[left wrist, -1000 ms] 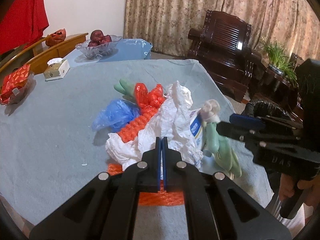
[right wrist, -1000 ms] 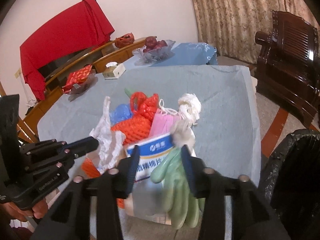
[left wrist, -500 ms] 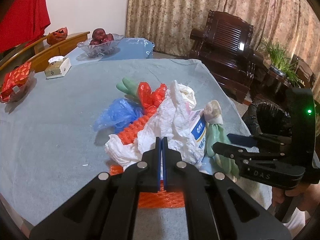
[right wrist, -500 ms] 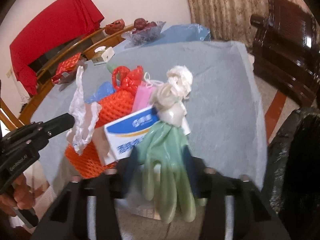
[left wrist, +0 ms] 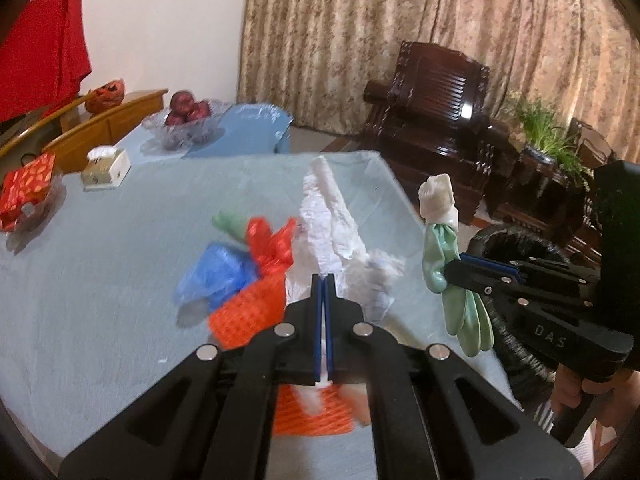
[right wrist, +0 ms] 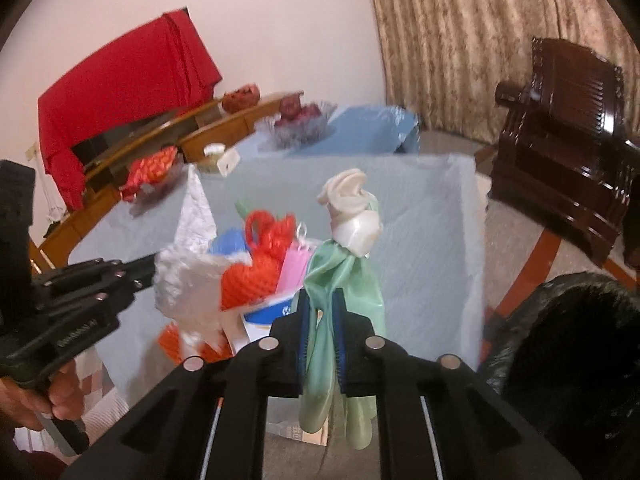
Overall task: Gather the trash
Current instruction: 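Carry tissue and glove over the bin and open both tools to drop them, then return both tools to the table toward the paper cup and orange net, then grasp the paper cup with the right tool while the left tool grips the orange net, then carry cup and orange net over the bin and open both tools to release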
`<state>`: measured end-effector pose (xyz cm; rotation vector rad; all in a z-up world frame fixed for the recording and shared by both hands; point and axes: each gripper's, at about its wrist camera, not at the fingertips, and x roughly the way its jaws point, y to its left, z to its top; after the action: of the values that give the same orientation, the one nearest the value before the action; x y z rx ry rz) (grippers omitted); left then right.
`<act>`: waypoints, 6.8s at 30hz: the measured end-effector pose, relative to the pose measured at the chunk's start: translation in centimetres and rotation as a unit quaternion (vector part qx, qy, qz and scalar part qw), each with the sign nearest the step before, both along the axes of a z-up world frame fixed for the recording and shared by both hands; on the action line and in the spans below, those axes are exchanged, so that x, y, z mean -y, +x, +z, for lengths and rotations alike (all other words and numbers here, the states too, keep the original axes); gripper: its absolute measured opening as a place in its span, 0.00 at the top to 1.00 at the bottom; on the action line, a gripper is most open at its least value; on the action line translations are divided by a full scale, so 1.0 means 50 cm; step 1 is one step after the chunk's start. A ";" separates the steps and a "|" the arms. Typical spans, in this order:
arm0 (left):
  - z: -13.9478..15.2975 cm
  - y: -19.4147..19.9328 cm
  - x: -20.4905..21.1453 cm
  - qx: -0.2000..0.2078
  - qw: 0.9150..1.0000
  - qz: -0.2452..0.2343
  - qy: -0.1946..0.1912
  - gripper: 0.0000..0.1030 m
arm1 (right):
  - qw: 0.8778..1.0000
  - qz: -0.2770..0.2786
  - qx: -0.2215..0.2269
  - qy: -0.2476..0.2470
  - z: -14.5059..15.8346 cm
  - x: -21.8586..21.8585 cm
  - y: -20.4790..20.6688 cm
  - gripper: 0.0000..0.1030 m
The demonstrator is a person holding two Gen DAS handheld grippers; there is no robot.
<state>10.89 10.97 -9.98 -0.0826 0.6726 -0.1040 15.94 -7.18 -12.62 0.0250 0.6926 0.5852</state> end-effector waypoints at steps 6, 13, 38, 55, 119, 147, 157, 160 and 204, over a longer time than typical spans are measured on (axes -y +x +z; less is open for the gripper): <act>0.033 0.003 0.063 0.018 0.999 -0.036 -0.013 0.99 | 0.999 -0.035 0.020 0.014 0.046 0.070 -0.028 0.89; 0.047 0.013 0.172 0.026 0.995 -0.096 -0.022 0.99 | 0.995 -0.096 0.036 0.013 0.071 0.184 -0.064 0.89; -0.067 0.101 0.533 -0.031 0.963 -0.264 -0.035 0.74 | 0.956 -0.292 -0.034 -0.013 -0.047 0.513 -0.114 0.75; 0.007 0.040 0.298 0.049 0.988 -0.143 0.003 0.13 | 0.958 -0.283 0.040 -0.010 0.014 0.425 -0.116 0.06; -0.175 -0.088 -0.169 -0.038 0.992 0.114 0.028 0.17 | 0.998 0.014 -0.059 -0.034 -0.190 -0.083 -0.072 0.30; -0.231 -0.058 -0.108 -0.091 0.995 0.047 -0.006 0.91 | 0.998 -0.007 -0.042 -0.040 -0.162 -0.039 -0.087 0.30; -0.150 -0.091 -0.099 -0.054 0.997 0.044 -0.016 0.91 | 0.999 -0.016 -0.028 -0.021 -0.125 -0.021 -0.095 0.30; -0.125 -0.096 -0.095 -0.047 0.998 0.045 -0.015 0.91 | 0.999 -0.020 -0.019 -0.017 -0.106 -0.017 -0.099 0.30; 0.058 -0.048 0.167 0.055 0.991 -0.114 -0.037 0.91 | 0.982 -0.176 0.075 0.003 0.078 0.259 -0.146 0.30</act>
<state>8.50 2.61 -7.06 -0.0699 0.5657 -0.3513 8.64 -20.12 -8.73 0.1067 0.5239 0.2469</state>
